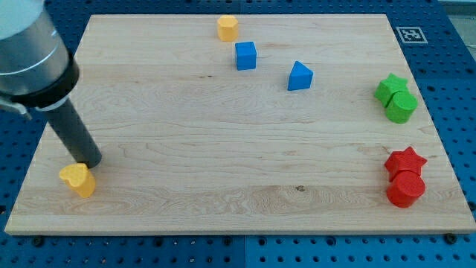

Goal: Move the yellow hexagon top right to the yellow heart

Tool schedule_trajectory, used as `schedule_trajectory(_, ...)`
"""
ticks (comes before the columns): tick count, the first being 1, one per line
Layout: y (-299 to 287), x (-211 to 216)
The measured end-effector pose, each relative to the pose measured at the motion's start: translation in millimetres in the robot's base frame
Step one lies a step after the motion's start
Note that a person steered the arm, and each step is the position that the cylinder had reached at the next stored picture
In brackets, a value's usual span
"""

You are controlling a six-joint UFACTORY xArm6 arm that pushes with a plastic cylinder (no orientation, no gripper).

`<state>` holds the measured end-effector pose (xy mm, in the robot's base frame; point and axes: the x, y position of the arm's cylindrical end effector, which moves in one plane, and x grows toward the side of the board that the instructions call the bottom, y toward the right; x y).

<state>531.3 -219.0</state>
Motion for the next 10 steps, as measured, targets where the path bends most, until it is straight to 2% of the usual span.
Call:
schedule_trajectory(2,-1,4)
schedule_trajectory(3,-1,-27)
schedule_trajectory(5,29,-168)
schedule_trajectory(8,176,-339)
schedule_trajectory(10,198,-336)
